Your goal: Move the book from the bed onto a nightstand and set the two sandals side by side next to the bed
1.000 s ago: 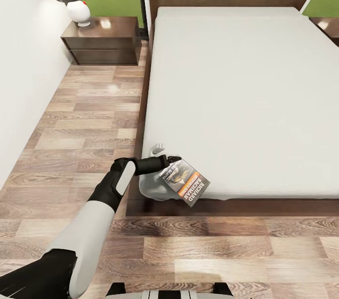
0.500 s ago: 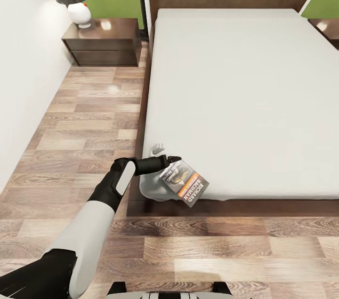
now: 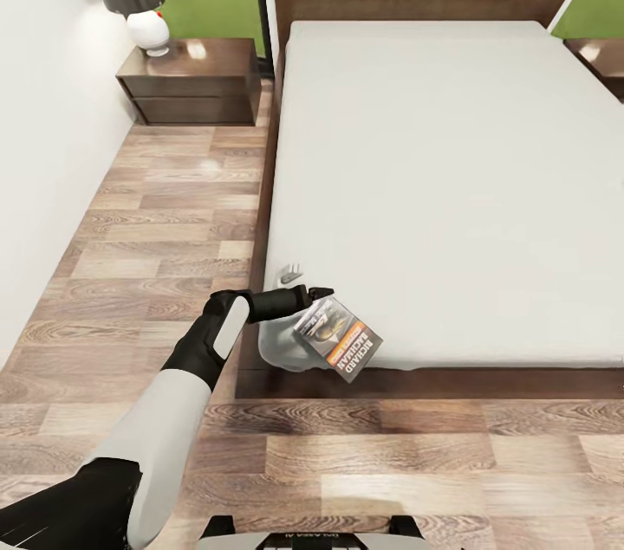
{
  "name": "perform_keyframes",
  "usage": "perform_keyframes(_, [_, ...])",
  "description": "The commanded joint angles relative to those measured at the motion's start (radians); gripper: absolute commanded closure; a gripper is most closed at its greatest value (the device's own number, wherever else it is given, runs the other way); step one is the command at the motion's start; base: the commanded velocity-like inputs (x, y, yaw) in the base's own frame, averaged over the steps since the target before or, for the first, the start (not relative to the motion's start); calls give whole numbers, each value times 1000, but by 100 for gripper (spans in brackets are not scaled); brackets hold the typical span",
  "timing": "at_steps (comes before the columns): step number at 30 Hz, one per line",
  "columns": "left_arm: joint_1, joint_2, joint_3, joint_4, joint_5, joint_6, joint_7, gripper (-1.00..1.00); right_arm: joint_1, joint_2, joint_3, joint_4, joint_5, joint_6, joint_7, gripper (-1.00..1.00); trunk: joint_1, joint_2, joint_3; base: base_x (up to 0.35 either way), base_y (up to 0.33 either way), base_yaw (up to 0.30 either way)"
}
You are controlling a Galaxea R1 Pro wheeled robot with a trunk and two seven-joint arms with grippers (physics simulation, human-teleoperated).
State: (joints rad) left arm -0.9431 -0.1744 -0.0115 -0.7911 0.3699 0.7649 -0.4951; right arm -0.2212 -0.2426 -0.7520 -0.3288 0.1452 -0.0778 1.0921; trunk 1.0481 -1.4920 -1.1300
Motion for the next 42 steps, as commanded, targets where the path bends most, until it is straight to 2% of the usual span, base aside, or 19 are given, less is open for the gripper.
perform_keyframes(1, [0, 0, 1, 0, 3, 6, 0, -100, -1, 0, -7, 1, 11, -8, 3, -100, -4, 7, 3, 0, 0, 0])
perform_keyframes(7, [0, 1, 2, -2, 11, 9, -19, -100, -1, 0, -7, 1, 11, -8, 3, -100, -27, 49, 22, 0, 0, 0])
perform_keyframes(13, [0, 37, 4, -2, 54, 13, -75, -100, -1, 1, -7, 1, 11, -8, 3, -100, -50, 91, 40, 0, 0, 0])
perform_keyframes(15, [0, 56, 3, -2, 67, 15, -92, -100, -1, 1, -7, 1, 11, -8, 3, -100, -58, 105, 47, 0, 0, 0])
perform_keyframes(16, [3, 102, 3, -1, 80, 17, -127, -100, -1, 0, -7, 1, 11, -8, 3, -100, -61, 112, 50, 0, 0, 0])
perform_keyframes(17, [6, 131, 2, -1, 84, 17, -163, -100, -1, 0, -7, 1, 11, -8, 3, -100, -65, 119, 53, 0, 0, 0])
perform_keyframes(20, [18, 163, 2, 3, 85, 17, -208, -100, -1, 0, -7, 1, 10, -8, 3, -100, -77, 140, 62, 0, 0, 0])
perform_keyframes(21, [31, 186, 2, 9, 86, 16, -242, -100, -1, 0, -7, 1, 10, -8, 3, -100, -81, 147, 65, 0, 0, 0])
perform_keyframes(23, [45, 212, 2, 16, 85, 16, -277, -100, -1, 0, -7, 1, 10, -8, 3, -100, -88, 161, 72, 0, 0, 0])
perform_keyframes(24, [58, 239, 2, 21, 85, 16, -314, -100, -1, 0, -7, 1, 10, -8, 3, -100, -92, 168, 75, 0, 0, 0])
perform_keyframes(27, [74, 278, 1, 25, 84, 16, -369, -100, -1, 0, -7, 1, 11, -8, 3, -100, -104, 189, 84, 0, 0, 0])
perform_keyframes(28, [86, 302, 1, 27, 85, 15, -403, -100, 0, 0, -7, 1, 11, -8, 3, -100, -107, 196, 87, 0, 0, 0])
perform_keyframes(29, [126, 353, 1, 34, 84, 14, -484, -100, -1, 0, -7, 1, 11, -9, 3, -100, -111, 203, 90, 0, 0, 0])
perform_keyframes(35, [183, 404, 0, 43, 79, 11, -592, -100, 0, 1, -7, 1, 11, -9, 1, -100, -134, 245, 109, 0, 0, 0])
perform_keyframes(37, [238, 426, -1, 56, 58, -9, -630, -100, -1, 1, -7, 1, 11, -10, 1, -100, -142, 259, 116, 0, 0, 0])
perform_keyframes(39, [266, 434, -2, 65, 39, -31, -641, -100, -1, 1, -7, 1, 11, -10, 0, -100, -150, 273, 122, 0, 0, 0])
perform_keyframes(40, [312, 445, -3, 97, -30, -104, -652, -100, -1, 2, -7, 1, 11, -10, 0, -100, -153, 280, 125, 0, 0, 0])
perform_keyframes(42, [325, 447, -3, 128, -65, -139, -654, -100, -1, 1, -7, 1, 11, -10, -1, -100, -161, 294, 131, 0, 0, 0])
